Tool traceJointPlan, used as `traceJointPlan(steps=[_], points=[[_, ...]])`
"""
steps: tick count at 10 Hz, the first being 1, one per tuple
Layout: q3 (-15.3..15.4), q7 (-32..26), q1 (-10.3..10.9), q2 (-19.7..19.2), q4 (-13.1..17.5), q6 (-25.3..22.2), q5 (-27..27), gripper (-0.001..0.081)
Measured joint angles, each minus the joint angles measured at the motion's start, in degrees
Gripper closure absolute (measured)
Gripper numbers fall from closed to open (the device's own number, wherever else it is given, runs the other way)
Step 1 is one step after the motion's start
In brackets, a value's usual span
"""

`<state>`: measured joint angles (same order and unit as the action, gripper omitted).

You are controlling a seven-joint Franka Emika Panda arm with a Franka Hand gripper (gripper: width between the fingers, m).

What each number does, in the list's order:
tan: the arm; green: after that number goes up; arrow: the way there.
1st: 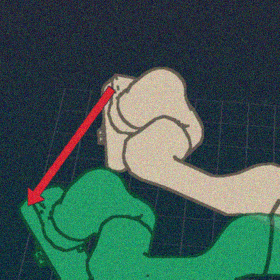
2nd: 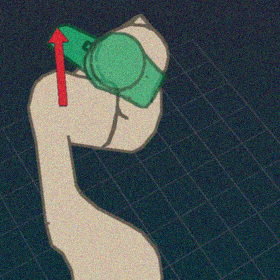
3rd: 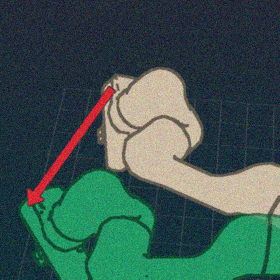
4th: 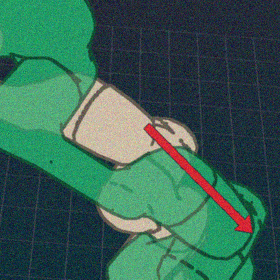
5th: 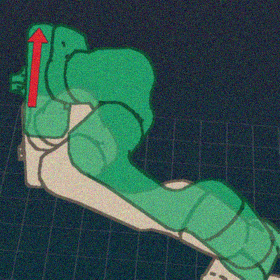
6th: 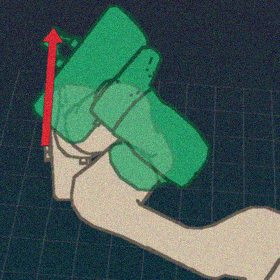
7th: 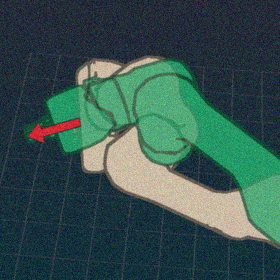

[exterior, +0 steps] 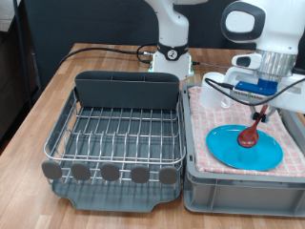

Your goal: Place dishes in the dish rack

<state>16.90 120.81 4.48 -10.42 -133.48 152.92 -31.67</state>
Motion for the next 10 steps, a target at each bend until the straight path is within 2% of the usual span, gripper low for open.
traceJointPlan(steps=[2,4,6,7,10], points=[[0.3,0.7,0.0,4.6,-2.2,-3.6,2.6,0.0712],[0.3,5.2,0.1,9.1,-4.9,-6.5,3.5,0.0712],[0.3,5.4,0.1,13.9,-8.7,-6.4,6.2,0.0712],[0.3,5.4,0.1,13.7,-8.6,-6.4,6.1,0.0712],[-0.2,17.2,-1.0,15.3,-9.0,-9.1,1.0,0.0712]])
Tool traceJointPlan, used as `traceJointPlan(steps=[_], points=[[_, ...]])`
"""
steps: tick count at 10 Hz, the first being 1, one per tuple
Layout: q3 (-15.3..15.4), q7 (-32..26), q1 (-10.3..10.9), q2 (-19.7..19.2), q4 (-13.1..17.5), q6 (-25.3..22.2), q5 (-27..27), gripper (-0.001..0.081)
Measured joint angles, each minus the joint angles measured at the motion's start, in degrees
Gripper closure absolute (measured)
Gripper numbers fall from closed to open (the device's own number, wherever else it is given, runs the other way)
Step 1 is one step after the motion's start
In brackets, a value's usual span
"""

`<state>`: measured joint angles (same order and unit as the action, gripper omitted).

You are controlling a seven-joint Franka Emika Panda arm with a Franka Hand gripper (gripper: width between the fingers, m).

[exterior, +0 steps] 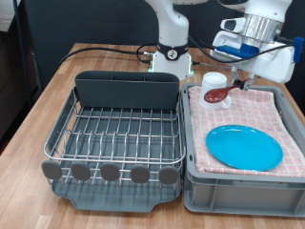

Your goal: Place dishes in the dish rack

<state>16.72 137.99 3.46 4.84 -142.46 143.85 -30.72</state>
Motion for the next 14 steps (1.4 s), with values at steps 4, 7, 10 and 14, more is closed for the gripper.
traceJointPlan(steps=[4,7,10,14], points=[[-2.4,3.2,-0.4,8.0,-3.4,-7.3,3.8,0.0712],[-5.6,3.8,-0.5,13.7,-7.3,-9.4,6.2,0.0712],[-8.6,4.4,-0.9,19.3,-11.4,-11.7,6.4,0.0712],[-13.3,2.8,-0.9,27.5,-16.3,-15.9,6.8,0.0712]])
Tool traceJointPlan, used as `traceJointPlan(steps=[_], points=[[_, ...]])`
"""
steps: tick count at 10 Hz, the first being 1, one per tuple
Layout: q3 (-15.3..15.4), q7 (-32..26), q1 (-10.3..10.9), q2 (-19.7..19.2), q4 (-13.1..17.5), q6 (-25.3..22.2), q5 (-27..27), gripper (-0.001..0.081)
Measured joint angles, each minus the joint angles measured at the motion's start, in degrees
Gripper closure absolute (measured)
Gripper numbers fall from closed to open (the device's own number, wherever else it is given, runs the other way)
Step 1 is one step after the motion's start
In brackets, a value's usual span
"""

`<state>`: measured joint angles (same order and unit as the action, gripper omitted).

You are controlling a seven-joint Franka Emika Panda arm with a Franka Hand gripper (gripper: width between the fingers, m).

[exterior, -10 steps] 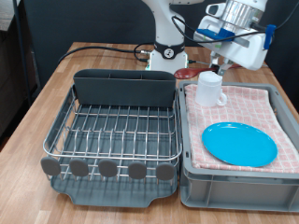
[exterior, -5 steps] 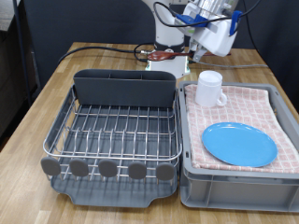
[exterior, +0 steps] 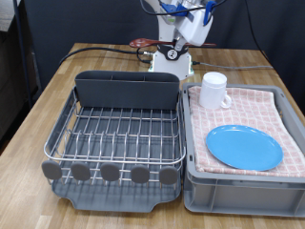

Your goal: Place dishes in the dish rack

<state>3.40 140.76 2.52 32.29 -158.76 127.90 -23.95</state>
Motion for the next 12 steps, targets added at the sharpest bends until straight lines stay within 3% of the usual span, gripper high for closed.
traceJointPlan(steps=[4,7,12], points=[[-4.5,-2.9,0.0,8.4,-4.3,-1.0,0.4,0.0712],[-5.3,-2.9,0.4,7.0,-3.5,-1.0,1.7,0.0712],[-11.6,-5.0,3.0,3.2,-4.4,5.0,8.4,0.0712]])
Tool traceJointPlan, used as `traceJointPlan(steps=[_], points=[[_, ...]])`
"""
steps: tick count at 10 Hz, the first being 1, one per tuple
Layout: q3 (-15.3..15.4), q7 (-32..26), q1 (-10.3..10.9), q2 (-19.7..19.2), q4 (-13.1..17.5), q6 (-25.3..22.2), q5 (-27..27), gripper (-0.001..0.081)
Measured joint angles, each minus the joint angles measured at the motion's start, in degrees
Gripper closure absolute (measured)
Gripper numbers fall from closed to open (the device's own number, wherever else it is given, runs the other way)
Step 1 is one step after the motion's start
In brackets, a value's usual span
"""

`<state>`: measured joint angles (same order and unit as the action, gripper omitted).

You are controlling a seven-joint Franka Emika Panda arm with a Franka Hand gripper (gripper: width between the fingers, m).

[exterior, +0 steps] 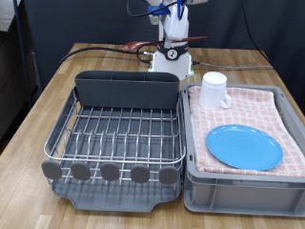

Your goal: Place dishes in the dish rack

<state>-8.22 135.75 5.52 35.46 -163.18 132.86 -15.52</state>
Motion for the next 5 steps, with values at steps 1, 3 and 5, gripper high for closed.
traceJointPlan(steps=[1,3,5], points=[[-1.6,-0.8,0.7,-1.0,-0.2,1.3,1.5,0.0712],[-4.9,-3.0,2.2,-2.4,-0.6,3.2,4.7,0.0712],[-8.0,-5.2,3.8,-2.8,-0.7,4.3,7.9,0.0712]])
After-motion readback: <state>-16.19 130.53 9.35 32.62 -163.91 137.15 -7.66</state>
